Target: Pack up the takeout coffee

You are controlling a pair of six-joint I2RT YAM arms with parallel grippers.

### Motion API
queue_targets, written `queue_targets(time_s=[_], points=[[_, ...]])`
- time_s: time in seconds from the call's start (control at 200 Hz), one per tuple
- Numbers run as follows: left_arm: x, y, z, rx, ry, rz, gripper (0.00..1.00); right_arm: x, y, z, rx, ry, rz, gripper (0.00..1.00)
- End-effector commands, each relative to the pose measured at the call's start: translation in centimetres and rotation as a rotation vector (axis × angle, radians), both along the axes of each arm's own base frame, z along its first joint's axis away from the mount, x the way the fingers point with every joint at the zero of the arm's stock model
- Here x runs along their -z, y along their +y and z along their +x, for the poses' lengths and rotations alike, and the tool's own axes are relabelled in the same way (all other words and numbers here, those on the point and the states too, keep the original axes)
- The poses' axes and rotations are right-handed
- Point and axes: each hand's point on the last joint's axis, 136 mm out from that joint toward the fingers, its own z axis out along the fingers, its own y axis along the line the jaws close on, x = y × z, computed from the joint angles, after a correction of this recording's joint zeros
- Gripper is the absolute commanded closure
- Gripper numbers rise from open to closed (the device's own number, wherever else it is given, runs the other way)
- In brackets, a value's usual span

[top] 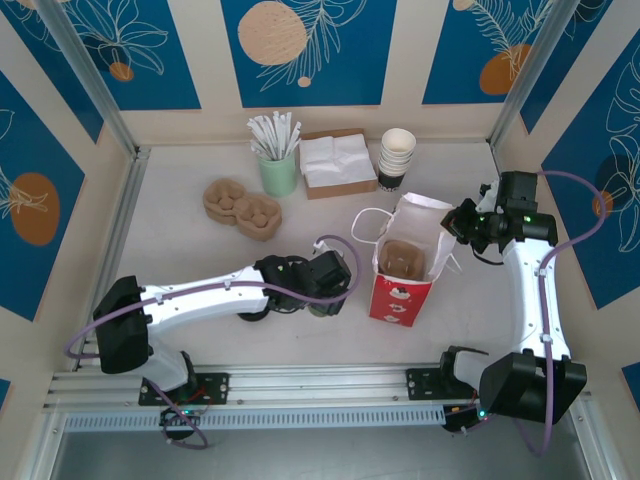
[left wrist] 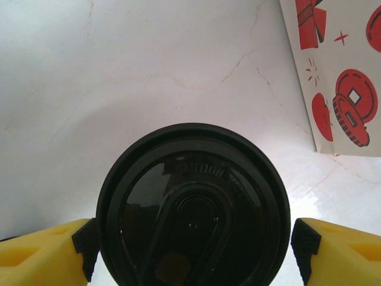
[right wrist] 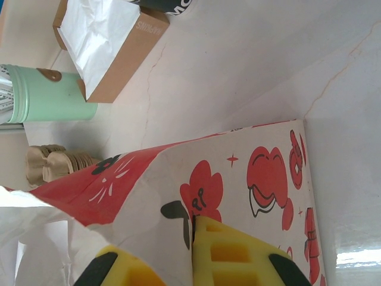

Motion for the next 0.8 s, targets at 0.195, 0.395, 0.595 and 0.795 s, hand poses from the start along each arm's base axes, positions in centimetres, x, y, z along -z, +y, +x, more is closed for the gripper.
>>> queue_targets(time_s=[0.195, 0.395, 0.595, 0.795], points=[[0.0, 0.8, -0.3, -0.026, 0.013, 0.017, 0.13, -0.4, 0.3, 0.2, -0.021, -0.019, 0.019, 1.00], [0.5, 0.8, -0.6, -0.032, 0.025, 0.011, 0.14, -0.5, 0.2, 0.4, -0.022, -0.020, 0.013, 1.00], [0.9, 0.7, -0.7, -0.032, 0.035, 0.012, 0.16, -0.5, 0.2, 0.4, -0.019, -0.014, 0.016, 1.00], [1.4, 0.5, -1.0, -0.031, 0.044, 0.020, 0.17, -0.5, 0.1, 0.5, -0.015, -0.015, 0.013, 1.00]])
